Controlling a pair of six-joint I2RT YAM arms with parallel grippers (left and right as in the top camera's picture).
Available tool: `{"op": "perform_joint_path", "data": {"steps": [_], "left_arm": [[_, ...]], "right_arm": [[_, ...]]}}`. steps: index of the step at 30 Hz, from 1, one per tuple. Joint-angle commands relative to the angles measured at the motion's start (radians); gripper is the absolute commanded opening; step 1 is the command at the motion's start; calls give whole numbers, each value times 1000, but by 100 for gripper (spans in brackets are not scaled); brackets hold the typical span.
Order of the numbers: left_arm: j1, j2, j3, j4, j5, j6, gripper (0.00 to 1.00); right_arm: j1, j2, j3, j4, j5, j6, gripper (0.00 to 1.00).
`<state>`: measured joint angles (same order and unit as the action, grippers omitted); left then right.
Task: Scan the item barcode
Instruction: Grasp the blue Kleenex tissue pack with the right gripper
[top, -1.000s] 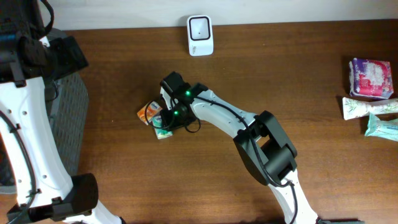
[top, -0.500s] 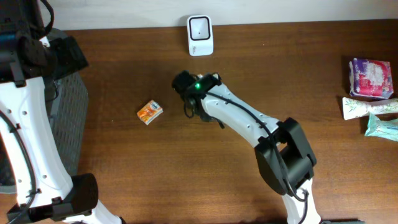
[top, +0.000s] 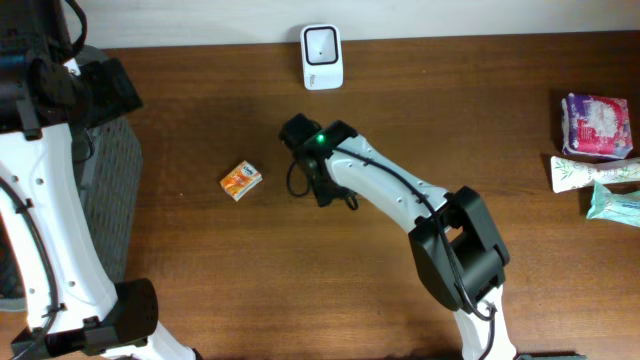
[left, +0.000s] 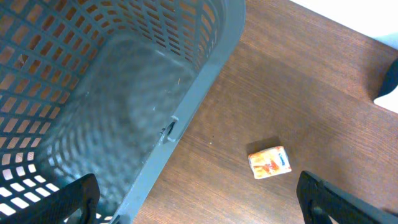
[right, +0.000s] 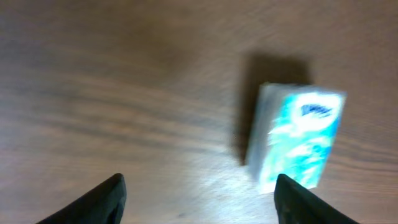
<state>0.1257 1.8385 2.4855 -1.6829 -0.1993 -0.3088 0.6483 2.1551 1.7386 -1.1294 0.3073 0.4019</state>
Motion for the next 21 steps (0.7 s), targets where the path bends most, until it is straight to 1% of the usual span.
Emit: {"op": "perform_joint_path", "data": {"steps": [1,2,4,6,7,9,15,16,18,21], "left_arm": [[2,-8,13,1,-7,12,99],[2,-8,13,2,-7,12,99],[2,-8,13,2,-7,11,99],[2,-8,13,1,-7,12,99],[2,-8,13,1,-7,12,99],[2,-8,13,2,-7,11,99],[2,-8,13,2,-7,12,99],[2,-8,13,2,-7,11,99],[2,-8,13,2,-7,12,99],[2,-8,13,2,-7,12,99]], "right_arm": [[-69,-2,13,-6,75,-32,62],[-90,-2,12,-6,75,-60,60],[-138,-2,3,8,73,-88,60],[-155,-2,-8,23,60,-119,51],[-153,-2,-13,27,60,-118,41],[-138,-2,-26,40,60,-118,41],[-124,-2,-174,156,61,-114,41],[-124,-2,-198,170,61,-114,34],[-124,-2,-204,159,59,-113,4],[-127,-4,-121,89,-26,-106,4]]}}
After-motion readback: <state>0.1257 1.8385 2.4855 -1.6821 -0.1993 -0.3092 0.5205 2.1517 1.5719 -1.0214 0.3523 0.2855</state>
